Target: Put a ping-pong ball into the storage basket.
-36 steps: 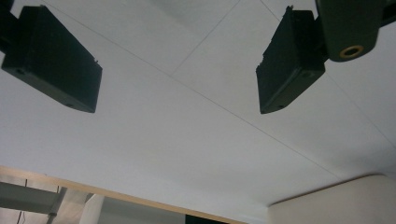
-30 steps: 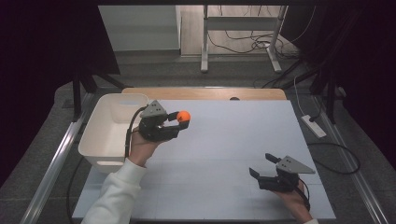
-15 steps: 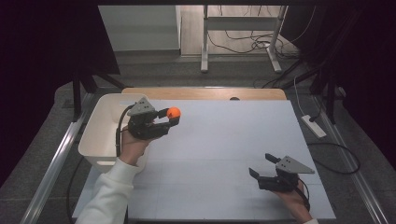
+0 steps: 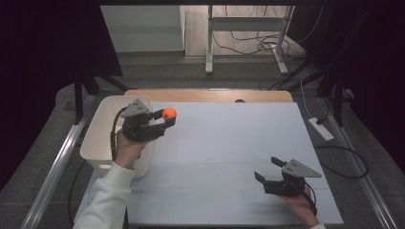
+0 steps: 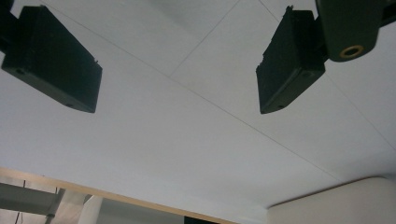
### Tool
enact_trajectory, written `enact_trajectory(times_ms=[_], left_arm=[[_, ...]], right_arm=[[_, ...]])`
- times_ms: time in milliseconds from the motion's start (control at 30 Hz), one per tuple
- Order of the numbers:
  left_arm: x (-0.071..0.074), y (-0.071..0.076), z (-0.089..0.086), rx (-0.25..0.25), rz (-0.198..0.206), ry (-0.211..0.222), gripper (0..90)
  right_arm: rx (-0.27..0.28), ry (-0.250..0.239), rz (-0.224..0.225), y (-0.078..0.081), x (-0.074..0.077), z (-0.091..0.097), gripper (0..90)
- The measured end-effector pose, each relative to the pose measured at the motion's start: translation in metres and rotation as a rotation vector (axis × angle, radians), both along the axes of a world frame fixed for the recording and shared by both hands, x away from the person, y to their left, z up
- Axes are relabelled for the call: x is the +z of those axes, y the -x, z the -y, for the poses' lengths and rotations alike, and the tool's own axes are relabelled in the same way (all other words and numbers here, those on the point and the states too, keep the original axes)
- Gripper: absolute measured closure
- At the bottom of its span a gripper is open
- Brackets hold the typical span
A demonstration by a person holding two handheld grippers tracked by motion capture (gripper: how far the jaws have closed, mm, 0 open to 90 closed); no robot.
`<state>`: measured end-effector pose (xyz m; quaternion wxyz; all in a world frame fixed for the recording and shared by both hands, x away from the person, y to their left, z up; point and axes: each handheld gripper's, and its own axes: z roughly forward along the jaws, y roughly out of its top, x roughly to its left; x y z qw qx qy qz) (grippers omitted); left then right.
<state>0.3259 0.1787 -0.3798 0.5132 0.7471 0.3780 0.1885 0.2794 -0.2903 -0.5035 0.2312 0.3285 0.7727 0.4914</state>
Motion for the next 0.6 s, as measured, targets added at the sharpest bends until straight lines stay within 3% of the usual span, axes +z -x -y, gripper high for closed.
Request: enact_trajectory(times_ms=[600], left_arm=[[-0.002,0.009,-0.027,0.07,0.001,0.002,50.1]], right_arm=[[-0.001,0.003,0.001,0.0,0.0,0.0,14.2]])
